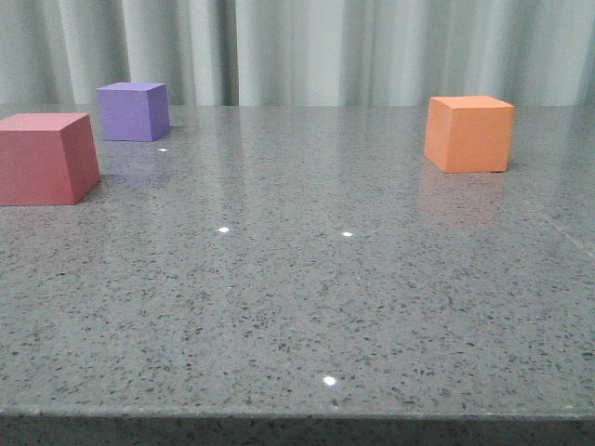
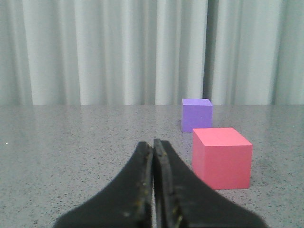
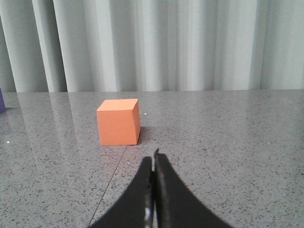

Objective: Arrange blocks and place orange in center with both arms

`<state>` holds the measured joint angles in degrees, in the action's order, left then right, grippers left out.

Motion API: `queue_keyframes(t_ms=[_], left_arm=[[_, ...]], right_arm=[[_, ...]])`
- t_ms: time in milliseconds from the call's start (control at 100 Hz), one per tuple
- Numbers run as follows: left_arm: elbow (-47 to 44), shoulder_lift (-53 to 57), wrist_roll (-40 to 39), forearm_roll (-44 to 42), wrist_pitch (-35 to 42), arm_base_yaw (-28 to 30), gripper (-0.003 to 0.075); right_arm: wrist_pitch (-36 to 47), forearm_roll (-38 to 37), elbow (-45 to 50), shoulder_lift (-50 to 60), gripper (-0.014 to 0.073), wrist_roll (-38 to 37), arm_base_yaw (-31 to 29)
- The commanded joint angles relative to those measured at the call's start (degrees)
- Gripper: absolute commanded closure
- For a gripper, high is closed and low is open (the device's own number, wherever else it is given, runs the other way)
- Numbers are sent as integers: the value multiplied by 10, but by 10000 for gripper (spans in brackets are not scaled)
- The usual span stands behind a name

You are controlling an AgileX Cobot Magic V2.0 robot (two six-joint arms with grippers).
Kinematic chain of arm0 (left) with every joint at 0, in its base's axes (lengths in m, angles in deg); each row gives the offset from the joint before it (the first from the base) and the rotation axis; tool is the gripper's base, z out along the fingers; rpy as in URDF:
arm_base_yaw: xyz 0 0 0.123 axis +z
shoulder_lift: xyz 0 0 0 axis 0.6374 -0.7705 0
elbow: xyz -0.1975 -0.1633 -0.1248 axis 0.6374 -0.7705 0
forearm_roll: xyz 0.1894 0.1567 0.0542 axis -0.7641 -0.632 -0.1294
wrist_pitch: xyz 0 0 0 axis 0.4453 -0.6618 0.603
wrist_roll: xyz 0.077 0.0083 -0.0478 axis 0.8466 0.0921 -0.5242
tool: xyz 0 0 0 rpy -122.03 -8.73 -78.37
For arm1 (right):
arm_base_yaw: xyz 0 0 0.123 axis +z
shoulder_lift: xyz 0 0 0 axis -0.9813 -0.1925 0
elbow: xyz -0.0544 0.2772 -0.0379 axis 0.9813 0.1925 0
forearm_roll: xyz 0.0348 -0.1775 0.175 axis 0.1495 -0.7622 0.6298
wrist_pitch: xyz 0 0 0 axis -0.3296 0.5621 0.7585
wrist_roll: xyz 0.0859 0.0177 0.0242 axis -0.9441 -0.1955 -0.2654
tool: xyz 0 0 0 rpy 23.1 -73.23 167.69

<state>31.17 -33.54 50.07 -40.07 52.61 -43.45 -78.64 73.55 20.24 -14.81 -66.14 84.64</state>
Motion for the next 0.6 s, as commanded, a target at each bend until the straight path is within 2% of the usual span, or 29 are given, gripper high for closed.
queue_keyframes(t_ms=[0, 400, 590], left_arm=[[-24, 21, -2, 4, 47, 1, 741], [-24, 21, -2, 4, 47, 1, 741], [-24, 21, -2, 4, 47, 1, 741]], right_arm=[[49, 0, -10, 10, 662, 4, -4], [66, 7, -28, 8, 662, 4, -4], [-14, 40, -120, -28, 662, 4, -4]])
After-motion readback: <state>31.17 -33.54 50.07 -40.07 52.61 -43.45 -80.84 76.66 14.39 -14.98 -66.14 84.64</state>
